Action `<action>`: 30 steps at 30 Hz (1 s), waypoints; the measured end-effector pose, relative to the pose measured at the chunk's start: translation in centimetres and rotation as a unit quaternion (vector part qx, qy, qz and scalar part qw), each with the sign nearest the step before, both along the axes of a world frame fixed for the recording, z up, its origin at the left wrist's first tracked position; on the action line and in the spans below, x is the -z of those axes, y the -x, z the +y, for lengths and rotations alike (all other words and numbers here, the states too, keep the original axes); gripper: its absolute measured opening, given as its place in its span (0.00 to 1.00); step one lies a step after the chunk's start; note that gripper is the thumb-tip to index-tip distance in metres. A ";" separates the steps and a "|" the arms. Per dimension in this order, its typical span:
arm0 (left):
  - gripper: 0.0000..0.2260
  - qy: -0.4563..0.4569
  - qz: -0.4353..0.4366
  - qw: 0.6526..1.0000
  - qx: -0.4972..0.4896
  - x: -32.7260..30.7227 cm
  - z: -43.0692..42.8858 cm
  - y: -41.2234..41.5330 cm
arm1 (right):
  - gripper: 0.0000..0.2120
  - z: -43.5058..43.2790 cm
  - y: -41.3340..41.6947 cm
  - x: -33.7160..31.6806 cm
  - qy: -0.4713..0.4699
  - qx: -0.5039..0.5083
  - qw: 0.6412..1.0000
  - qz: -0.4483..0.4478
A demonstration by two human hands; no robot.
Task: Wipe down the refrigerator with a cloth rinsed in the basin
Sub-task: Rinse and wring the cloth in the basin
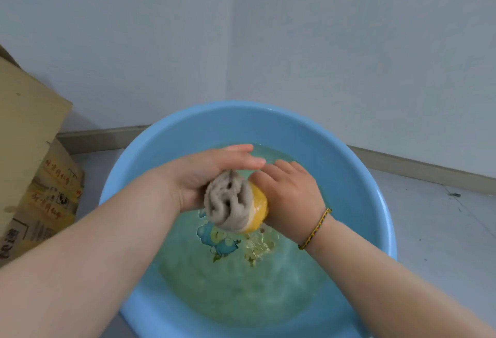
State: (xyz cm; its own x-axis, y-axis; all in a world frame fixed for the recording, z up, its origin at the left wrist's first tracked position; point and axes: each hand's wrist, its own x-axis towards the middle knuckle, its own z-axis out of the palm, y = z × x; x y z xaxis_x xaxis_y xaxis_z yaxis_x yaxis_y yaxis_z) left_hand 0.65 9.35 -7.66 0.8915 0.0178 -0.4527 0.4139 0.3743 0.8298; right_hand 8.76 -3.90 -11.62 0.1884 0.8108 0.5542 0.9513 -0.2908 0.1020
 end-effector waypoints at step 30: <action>0.05 -0.824 -0.298 0.457 0.153 3.9 -1.8 -2.2 | 0.16 -1.7 -0.5 -2.9 0.200 0.184 0.674 0.687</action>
